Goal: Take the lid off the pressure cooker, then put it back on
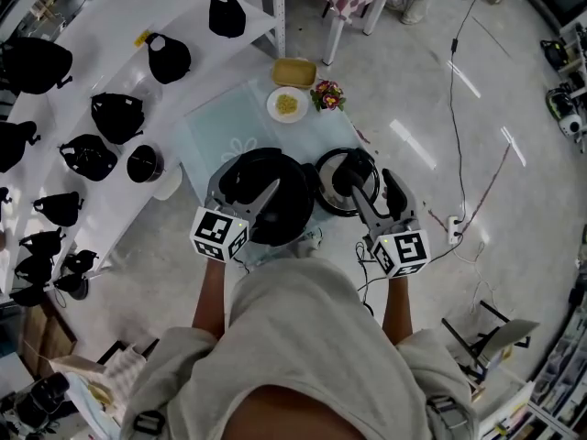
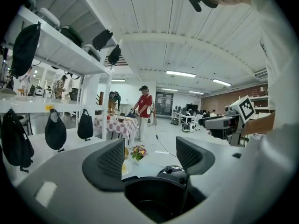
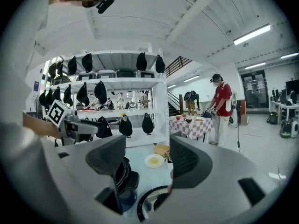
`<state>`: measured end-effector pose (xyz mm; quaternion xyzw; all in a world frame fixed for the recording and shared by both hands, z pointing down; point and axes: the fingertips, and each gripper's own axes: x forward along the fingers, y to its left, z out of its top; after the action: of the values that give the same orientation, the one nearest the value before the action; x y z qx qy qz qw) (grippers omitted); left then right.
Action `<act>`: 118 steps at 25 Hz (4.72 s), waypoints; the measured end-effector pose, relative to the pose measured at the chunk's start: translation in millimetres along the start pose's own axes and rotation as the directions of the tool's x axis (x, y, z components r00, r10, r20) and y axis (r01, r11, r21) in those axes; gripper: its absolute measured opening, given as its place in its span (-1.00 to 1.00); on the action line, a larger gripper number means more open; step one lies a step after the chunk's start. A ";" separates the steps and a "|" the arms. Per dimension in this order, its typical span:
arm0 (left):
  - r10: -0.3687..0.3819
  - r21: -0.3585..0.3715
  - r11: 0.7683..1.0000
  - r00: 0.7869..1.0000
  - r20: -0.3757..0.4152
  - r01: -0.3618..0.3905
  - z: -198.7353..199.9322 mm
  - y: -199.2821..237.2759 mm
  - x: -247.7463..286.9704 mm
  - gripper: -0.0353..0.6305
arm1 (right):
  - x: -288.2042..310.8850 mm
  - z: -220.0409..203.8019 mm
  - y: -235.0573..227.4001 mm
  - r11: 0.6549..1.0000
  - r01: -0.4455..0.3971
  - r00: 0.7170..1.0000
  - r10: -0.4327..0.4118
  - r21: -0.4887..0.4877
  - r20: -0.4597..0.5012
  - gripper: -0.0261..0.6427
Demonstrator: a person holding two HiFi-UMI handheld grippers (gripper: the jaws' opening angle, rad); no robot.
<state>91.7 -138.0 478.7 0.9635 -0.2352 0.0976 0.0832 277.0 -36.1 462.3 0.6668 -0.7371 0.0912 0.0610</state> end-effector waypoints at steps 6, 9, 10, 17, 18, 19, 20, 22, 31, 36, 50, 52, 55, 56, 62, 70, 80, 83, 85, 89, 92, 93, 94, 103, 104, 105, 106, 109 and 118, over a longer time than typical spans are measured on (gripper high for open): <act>0.017 0.000 1.000 1.000 -0.001 -0.017 0.5 -0.2 -3.2 0.10 | 19.1 -46.6 -15.7 1.000 -0.015 0.992 0.017 0.012 -0.125 -0.05; 0.027 -0.001 1.000 1.000 -0.004 -0.027 0.9 -0.1 -5.2 0.10 | 31.5 -75.3 -25.5 0.999 -0.025 0.977 0.030 0.030 -0.211 -0.05; 0.031 -0.001 1.000 1.000 -0.005 -0.031 0.7 0.1 -6.1 0.10 | 35.9 -84.2 -28.2 0.999 -0.029 0.971 0.036 0.034 -0.237 -0.05; 0.070 -0.010 0.998 0.998 -0.007 -0.070 -1.8 4.8 -15.8 0.10 | 71.4 -166.4 -46.2 0.994 -0.093 0.879 0.108 0.055 -0.464 -0.05; 0.079 -0.014 0.997 0.997 -0.008 -0.079 -2.6 6.7 -18.4 0.10 | 75.1 -180.3 -48.1 0.993 -0.105 0.855 0.118 0.055 -0.504 -0.05; 0.089 -0.017 0.996 0.996 -0.010 -0.089 -3.3 8.7 -20.9 0.10 | 78.2 -194.1 -49.8 0.992 -0.116 0.829 0.128 0.056 -0.544 -0.05; 0.100 -0.020 0.995 0.995 -0.011 -0.100 -4.0 10.5 -23.2 0.10 | 80.7 -207.4 -51.5 0.990 -0.129 0.801 0.139 0.059 -0.582 -0.05; 0.121 -0.024 0.992 0.993 -0.015 -0.121 -5.6 14.2 -27.4 0.10 | 84.0 -233.5 -53.8 0.985 -0.161 0.737 0.162 0.062 -0.656 -0.05; 0.187 -0.041 0.981 0.982 -0.029 -0.188 -12.8 25.6 -42.9 0.10 | 93.3 -308.7 -67.5 0.977 -0.213 0.499 0.125 0.019 -0.857 -0.05; 0.211 -0.041 0.976 0.977 -0.036 -0.212 -15.2 31.1 -50.4 0.10 | 96.9 -329.4 -65.1 0.971 -0.239 0.406 0.128 0.031 -0.905 -0.03; 0.246 -0.045 0.968 0.968 -0.054 -0.249 -21.4 38.4 -67.2 0.10 | 97.6 -336.8 -61.4 0.957 -0.288 0.302 0.075 -0.016 -0.950 -0.06; 0.252 -0.038 0.966 0.966 -0.059 -0.254 -21.5 39.5 -70.4 0.10 | 98.4 -336.7 -61.7 0.954 -0.298 0.296 0.073 -0.020 -0.952 -0.06; 0.263 -0.034 0.964 0.963 -0.057 -0.265 -18.8 42.2 -74.9 0.10 | 97.8 -336.0 -62.2 0.952 -0.307 0.290 0.068 -0.025 -0.955 -0.07; 0.263 -0.031 0.964 0.963 -0.055 -0.265 -17.7 42.8 -75.5 0.10 | 96.8 -335.1 -62.0 0.952 -0.304 0.290 0.067 -0.025 -0.955 -0.08; 0.241 -0.036 0.970 0.970 -0.041 -0.242 -18.8 45.1 -74.2 0.10 | 86.7 -319.3 -48.2 0.941 -0.338 0.305 0.075 -0.035 -0.949 -0.08; 0.151 -0.045 0.987 0.988 -0.019 -0.152 -19.1 39.3 -54.4 0.10 | 48.6 -272.3 -38.9 0.930 -0.364 0.355 0.096 -0.043 -0.930 -0.09; 0.076 -0.051 0.996 0.997 0.011 -0.075 -16.4 37.2 -36.5 0.10 | 3.1 -195.3 -43.8 0.896 -0.421 0.399 0.040 -0.144 -0.916 -0.09; 0.054 -0.042 0.998 0.999 0.010 -0.053 -17.0 32.6 -34.8 0.10 | -7.9 -172.0 -41.2 0.884 -0.436 0.399 0.022 -0.169 -0.917 -0.09; 0.045 -0.048 0.998 0.999 0.013 -0.044 -18.0 31.2 -35.2 0.10 | -12.2 -156.4 -38.7 0.874 -0.449 0.402 0.013 -0.185 -0.915 -0.09; 0.045 -0.063 0.997 0.999 0.021 -0.044 -20.0 31.3 -39.4 0.10 | -11.1 -128.4 -30.5 0.858 -0.470 0.419 0.010 -0.208 -0.908 -0.09; 0.056 -0.072 0.996 0.998 0.025 -0.054 -20.7 34.5 -45.1 0.10 | -2.4 -110.5 -16.7 0.840 -0.497 0.433 0.020 -0.220 -0.901 -0.09; 0.063 -0.076 0.995 0.998 0.027 -0.060 -20.5 36.1 -47.7 0.10 | 1.6 -105.5 -10.7 0.831 -0.509 0.436 0.025 -0.223 -0.900 -0.09; 0.070 -0.079 0.995 0.997 0.030 -0.067 -20.3 37.7 -50.7 0.10 | 5.9 -101.2 -4.2 0.821 -0.524 0.437 0.032 -0.226 -0.899 -0.09; 0.178 -0.109 0.979 0.983 0.045 -0.172 -26.4 60.2 -94.8 0.10 | 54.8 -91.9 69.4 0.718 -0.658 0.426 0.109 -0.225 -0.898 -0.09; 0.192 -0.113 0.976 0.980 0.045 -0.186 -27.6 63.9 -101.6 0.10 | 60.1 -91.9 79.1 0.707 -0.672 0.422 0.121 -0.221 -0.899 -0.09; 0.207 -0.117 0.973 0.977 0.045 -0.201 -28.9 67.6 -108.8 0.10 | 64.9 -92.6 89.0 0.695 -0.687 0.417 0.135 -0.215 -0.899 -0.09; 0.222 -0.121 0.969 0.974 0.044 -0.216 -30.1 71.4 -116.2 0.10 | 69.6 -93.3 99.0 0.681 -0.701 0.412 0.147 -0.210 -0.899 -0.10; 0.267 -0.132 0.957 0.963 0.041 -0.260 -35.8 82.1 -139.0 0.10 | 82.5 -97.3 129.2 0.638 -0.744 0.394 0.177 -0.199 -0.902 -0.10; 0.366 -0.140 0.923 0.930 0.030 -0.359 -52.1 105.7 -197.1 0.10 | 105.0 -119.2 208.1 0.573 -0.805 0.354 0.257 -0.153 -0.899 -0.10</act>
<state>-137.2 -133.7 496.4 0.8981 -0.4174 0.0687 0.1207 55.5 -92.9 589.8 0.1939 -0.7955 0.1663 0.5495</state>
